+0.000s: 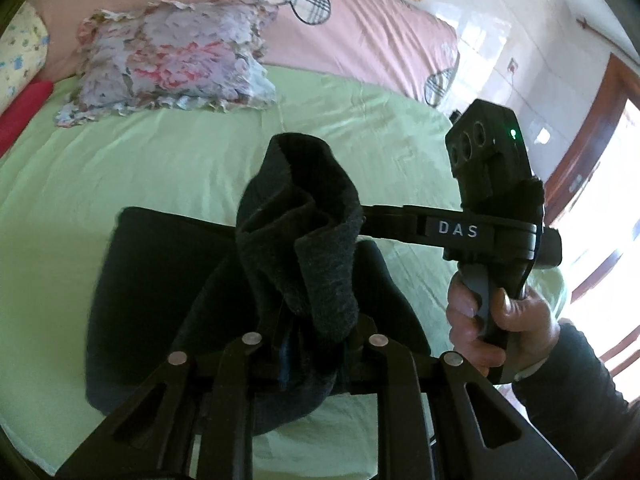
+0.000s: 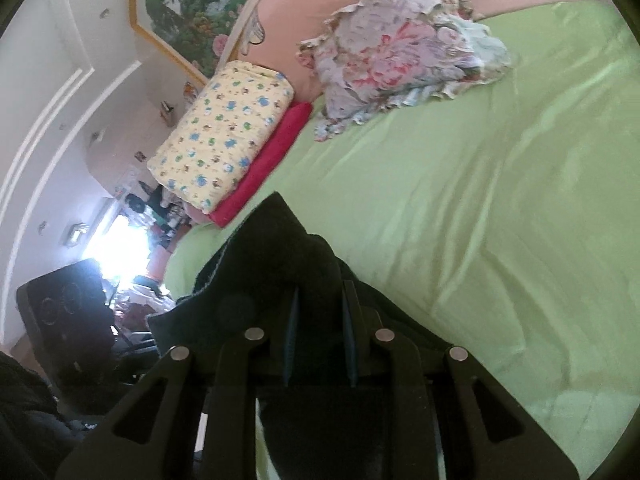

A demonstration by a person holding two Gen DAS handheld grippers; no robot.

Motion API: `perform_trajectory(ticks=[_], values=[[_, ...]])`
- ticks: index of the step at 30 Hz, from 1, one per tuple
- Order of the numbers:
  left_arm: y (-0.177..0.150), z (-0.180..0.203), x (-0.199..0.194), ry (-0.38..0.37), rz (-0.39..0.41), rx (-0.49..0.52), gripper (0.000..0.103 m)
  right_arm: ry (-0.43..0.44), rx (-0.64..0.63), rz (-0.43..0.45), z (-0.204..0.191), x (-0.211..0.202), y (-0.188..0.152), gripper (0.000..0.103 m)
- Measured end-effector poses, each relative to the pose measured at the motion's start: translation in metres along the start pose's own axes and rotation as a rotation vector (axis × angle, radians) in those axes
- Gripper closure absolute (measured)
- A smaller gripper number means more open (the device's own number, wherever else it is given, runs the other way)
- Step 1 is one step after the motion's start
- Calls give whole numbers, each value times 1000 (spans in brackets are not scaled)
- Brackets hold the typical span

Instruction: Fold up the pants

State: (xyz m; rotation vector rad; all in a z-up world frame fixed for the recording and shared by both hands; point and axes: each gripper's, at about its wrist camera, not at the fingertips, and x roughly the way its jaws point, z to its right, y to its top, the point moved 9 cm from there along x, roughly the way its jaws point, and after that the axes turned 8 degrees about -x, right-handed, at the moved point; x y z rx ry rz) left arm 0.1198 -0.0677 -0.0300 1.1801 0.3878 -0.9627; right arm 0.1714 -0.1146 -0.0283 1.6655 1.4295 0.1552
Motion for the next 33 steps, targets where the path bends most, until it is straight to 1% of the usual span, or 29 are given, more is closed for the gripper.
perform_trajectory(ticks=[1,3,4,6,7,8,9,10,11,12,15,16,18,21,23,25,28,33], values=[[-2,1,5,-1,-12,3,82,-32,3,-8,5,-2,-4,77],[-5,2,11,-8,-30,3,82,-73,13,-18,11,-5,-8,77],[-6,3,14,-14,-35,2,78,-109,19,-17,16,-10,-11,77],[-8,6,17,-34,-46,6,71,-146,39,-4,23,-19,-15,77],[-9,8,17,-42,-48,8,65,-160,51,8,26,-25,-15,76],[-9,10,17,-55,-50,11,54,-173,68,26,29,-32,-16,72],[-10,12,16,-71,-55,11,49,-184,85,44,32,-40,-17,64],[-11,15,16,-84,-59,11,47,-195,97,60,34,-45,-16,58],[-12,17,15,-91,-60,18,47,-212,108,80,35,-53,-16,47],[-13,20,14,-94,-61,27,47,-227,117,95,37,-59,-17,43],[-16,27,10,-121,-70,41,45,-243,144,130,35,-74,-19,41],[-16,30,8,-129,-68,46,43,-247,148,141,32,-78,-19,39],[-15,31,3,-129,-59,50,41,-269,149,162,27,-85,-20,32],[-13,28,-5,-132,-44,44,40,-298,152,186,19,-93,-21,26],[-12,23,-10,-123,-33,36,37,-311,160,197,15,-96,-21,22],[-11,15,-15,-114,-23,22,35,-323,161,205,10,-97,-22,22],[-8,0,-20,-99,-13,-14,35,-363,164,194,3,-94,-25,21],[-4,-27,-29,-54,7,-56,33,-384,150,181,-12,-87,-28,21]])
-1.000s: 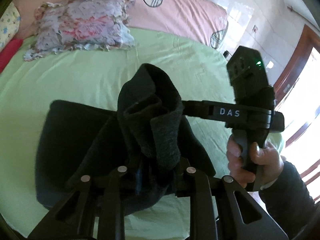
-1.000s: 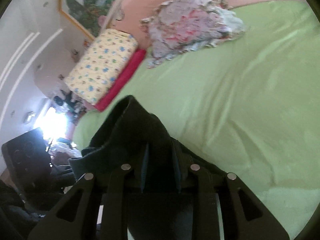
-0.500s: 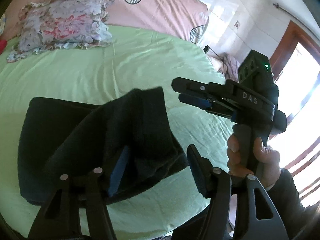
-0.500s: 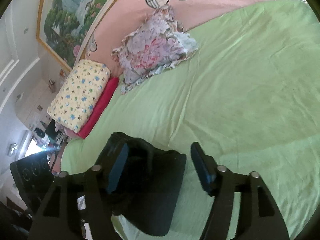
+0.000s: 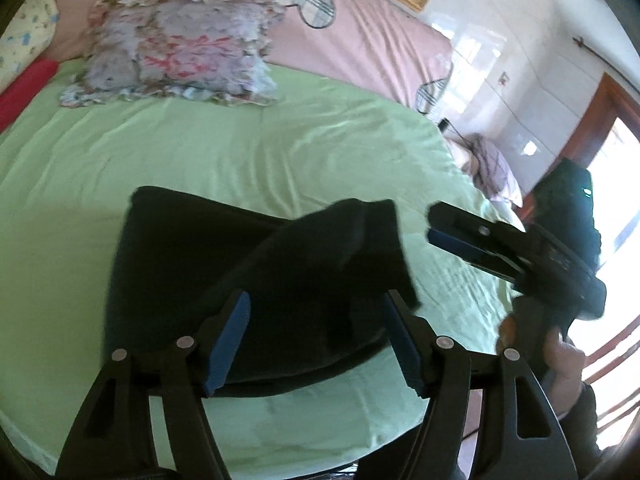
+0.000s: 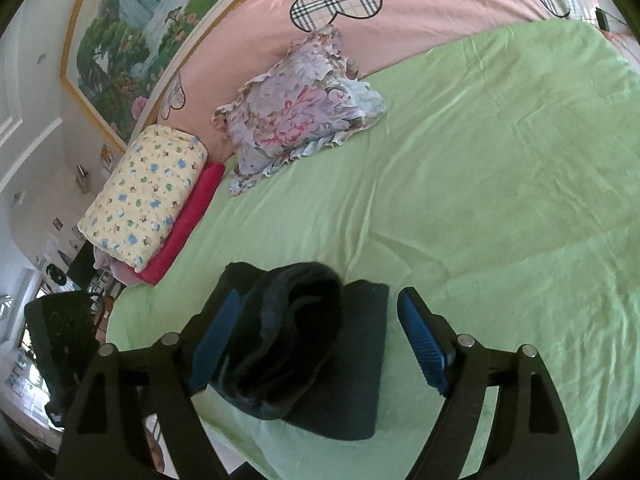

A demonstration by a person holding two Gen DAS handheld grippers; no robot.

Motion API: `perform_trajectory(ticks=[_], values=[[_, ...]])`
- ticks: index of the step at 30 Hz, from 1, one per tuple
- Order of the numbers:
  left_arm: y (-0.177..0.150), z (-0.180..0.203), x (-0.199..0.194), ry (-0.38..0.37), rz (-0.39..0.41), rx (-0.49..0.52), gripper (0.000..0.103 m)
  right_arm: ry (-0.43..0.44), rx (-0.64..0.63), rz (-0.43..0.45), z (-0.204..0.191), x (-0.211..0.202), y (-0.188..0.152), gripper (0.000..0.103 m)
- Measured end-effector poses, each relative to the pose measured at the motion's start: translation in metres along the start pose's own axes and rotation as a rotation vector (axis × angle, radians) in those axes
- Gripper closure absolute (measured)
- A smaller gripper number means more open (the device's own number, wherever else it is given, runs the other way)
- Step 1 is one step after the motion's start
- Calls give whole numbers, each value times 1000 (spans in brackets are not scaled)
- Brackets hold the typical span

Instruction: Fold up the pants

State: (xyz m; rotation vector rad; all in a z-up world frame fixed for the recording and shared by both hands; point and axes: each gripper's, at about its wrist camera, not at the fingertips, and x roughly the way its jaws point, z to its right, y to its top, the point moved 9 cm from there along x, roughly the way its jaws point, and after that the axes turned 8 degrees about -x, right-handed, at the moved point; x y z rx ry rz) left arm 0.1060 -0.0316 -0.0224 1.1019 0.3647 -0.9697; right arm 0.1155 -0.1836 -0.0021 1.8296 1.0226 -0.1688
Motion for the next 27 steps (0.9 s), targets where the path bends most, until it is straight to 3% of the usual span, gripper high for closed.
perform_trajectory(ticks=[6,17,27], values=[[10,-31,-16,63,50,-38,25,-65,-21,27,-13,-5,-2,8],[22,-89,-30,116,75,-158,23,-130,-8,-14,-27,14,-16,8],[21,-111,-26,120,59,-210,23,-150,30,-46,-21,24,-29,8]])
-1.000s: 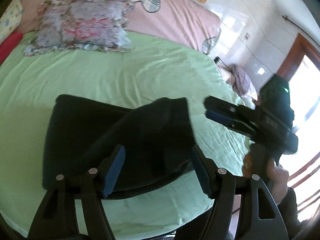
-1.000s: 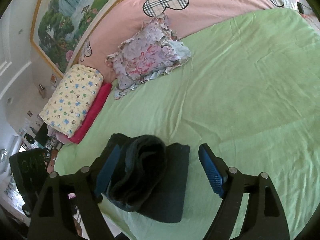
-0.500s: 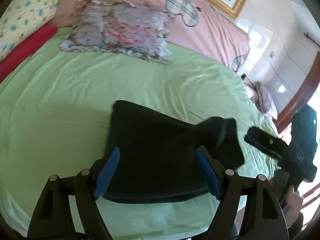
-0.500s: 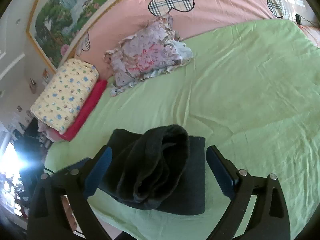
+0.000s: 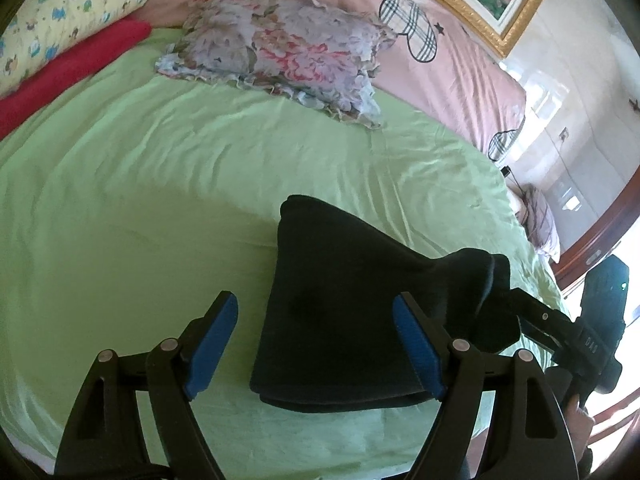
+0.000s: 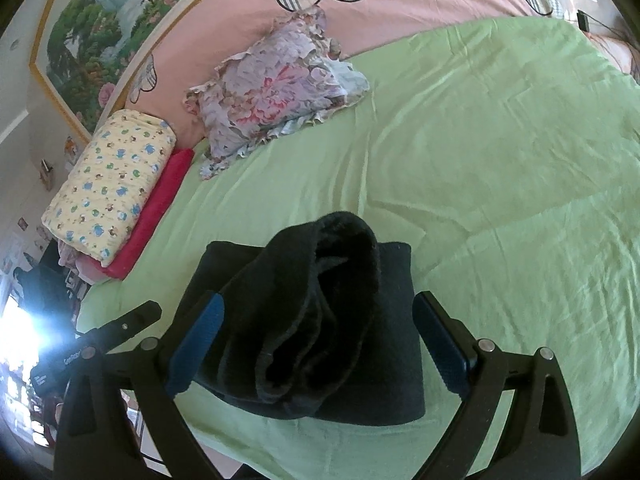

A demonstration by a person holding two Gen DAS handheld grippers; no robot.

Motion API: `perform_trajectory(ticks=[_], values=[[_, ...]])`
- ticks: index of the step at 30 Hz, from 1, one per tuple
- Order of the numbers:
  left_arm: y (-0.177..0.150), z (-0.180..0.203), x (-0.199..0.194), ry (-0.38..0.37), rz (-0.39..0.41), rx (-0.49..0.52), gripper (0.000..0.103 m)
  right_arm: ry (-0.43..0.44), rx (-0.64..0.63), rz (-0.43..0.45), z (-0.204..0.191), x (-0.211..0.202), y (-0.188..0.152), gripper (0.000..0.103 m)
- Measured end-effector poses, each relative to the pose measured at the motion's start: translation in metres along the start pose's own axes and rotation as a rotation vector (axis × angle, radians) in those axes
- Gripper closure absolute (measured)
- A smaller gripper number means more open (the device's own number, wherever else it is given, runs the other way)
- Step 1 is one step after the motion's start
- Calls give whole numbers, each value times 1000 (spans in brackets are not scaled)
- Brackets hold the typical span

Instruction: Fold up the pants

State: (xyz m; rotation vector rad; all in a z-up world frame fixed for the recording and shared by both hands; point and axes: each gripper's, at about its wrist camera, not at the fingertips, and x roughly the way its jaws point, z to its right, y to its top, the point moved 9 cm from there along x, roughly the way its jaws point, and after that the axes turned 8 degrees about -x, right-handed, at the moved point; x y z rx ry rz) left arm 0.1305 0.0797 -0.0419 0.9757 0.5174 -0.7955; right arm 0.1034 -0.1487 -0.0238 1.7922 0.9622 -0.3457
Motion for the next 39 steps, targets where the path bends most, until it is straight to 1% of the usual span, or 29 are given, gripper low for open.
perform_trajectory(ticks=[8,14,19,23,25,27,28,30,32,35,37,39], values=[[1,-9,11,7,-27,-22,22,6,28,-32,2,11,-9,8],[0,-15,18,10,-43,-39,22,-52,27,-57,18,15,-19,8],[-2,-17,27,15,-65,-44,22,-69,48,-70,35,16,-31,8],[-3,-17,32,11,-76,-46,21,-88,40,-59,43,13,-35,8],[-3,-17,36,7,-83,-47,20,-101,35,-51,47,11,-35,11],[-4,-16,40,10,-87,-47,20,-73,36,-55,48,12,-36,19],[-5,-16,42,12,-89,-47,20,-56,38,-55,47,12,-35,21],[-6,-16,47,19,-99,-49,20,-23,39,-58,43,14,-35,31],[-7,-16,52,22,-106,-53,20,16,47,-54,39,16,-35,37],[-7,-15,58,27,-114,-50,20,68,75,-60,39,21,-37,38],[-6,-14,64,33,-121,-47,20,129,125,-63,41,24,-39,38],[-7,-12,67,46,-124,-42,20,165,141,-68,41,26,-40,38]])
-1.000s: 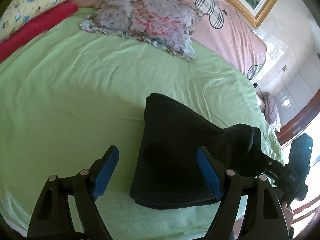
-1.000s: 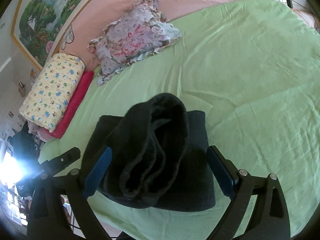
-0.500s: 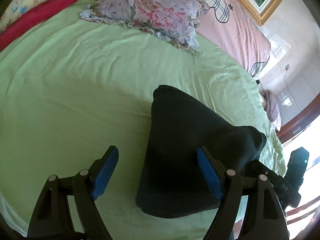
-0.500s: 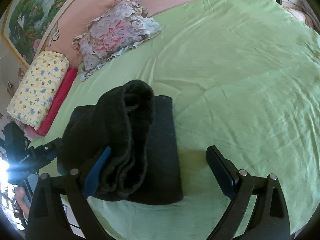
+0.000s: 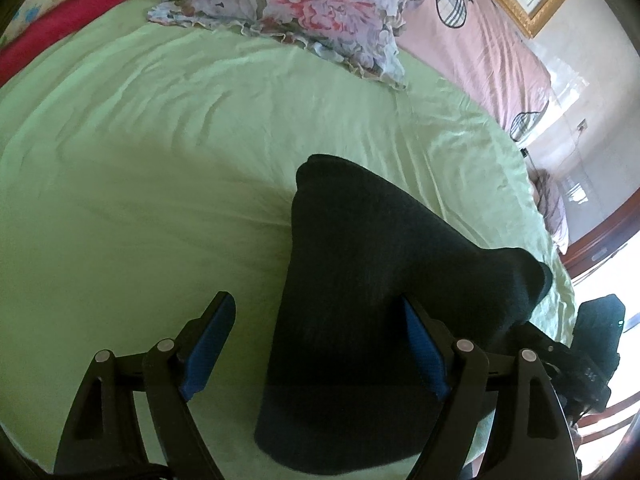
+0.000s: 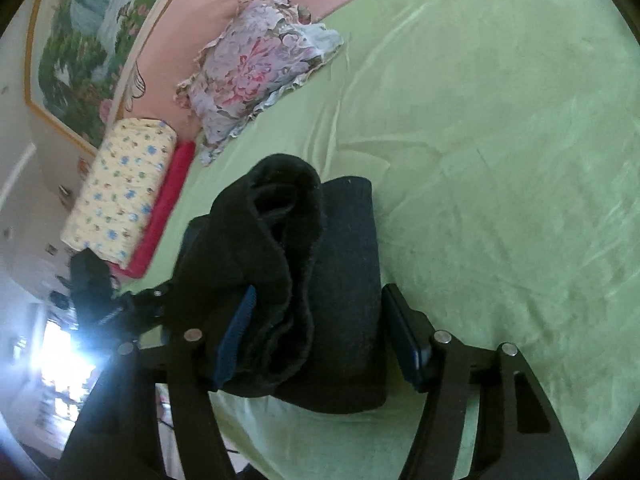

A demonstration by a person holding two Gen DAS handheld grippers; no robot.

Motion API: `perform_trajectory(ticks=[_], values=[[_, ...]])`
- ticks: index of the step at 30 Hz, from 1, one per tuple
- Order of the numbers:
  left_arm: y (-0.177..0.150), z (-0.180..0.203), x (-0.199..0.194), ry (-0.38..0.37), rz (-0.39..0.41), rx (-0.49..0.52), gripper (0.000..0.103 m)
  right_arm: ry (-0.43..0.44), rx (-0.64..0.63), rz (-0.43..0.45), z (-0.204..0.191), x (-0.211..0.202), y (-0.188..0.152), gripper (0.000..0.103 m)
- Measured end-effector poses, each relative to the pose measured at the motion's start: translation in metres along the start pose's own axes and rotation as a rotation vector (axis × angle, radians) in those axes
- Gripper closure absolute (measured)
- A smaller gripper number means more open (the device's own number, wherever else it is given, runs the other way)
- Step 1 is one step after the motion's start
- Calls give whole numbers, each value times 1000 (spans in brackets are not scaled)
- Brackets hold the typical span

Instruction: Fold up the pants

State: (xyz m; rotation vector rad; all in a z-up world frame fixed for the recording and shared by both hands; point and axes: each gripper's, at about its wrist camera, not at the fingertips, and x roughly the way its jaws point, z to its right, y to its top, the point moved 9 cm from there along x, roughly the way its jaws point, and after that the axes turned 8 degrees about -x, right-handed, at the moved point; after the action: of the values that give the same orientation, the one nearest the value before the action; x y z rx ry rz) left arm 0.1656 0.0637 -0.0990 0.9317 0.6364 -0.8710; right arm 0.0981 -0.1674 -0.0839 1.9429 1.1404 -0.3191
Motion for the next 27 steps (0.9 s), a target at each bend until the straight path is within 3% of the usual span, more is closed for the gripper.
perform_trajectory(ticks=[3,5,6,10,16,27], values=[[0,5,4,16,5,25,21,27,4,-6,-2,2,1,38],[-1,12,5,17,5,52,39,36,7,-7,-2,3,1,38],[-3,16,6,14,-2,64,43,39,5,-7,-3,4,1,38],[-4,22,4,61,22,113,52,43,1,-7,-4,5,1,38],[-5,31,-6,60,35,126,69,35,-21,-1,-8,3,2,43],[-8,40,-44,80,110,160,75,56,-52,38,-27,-9,7,54]])
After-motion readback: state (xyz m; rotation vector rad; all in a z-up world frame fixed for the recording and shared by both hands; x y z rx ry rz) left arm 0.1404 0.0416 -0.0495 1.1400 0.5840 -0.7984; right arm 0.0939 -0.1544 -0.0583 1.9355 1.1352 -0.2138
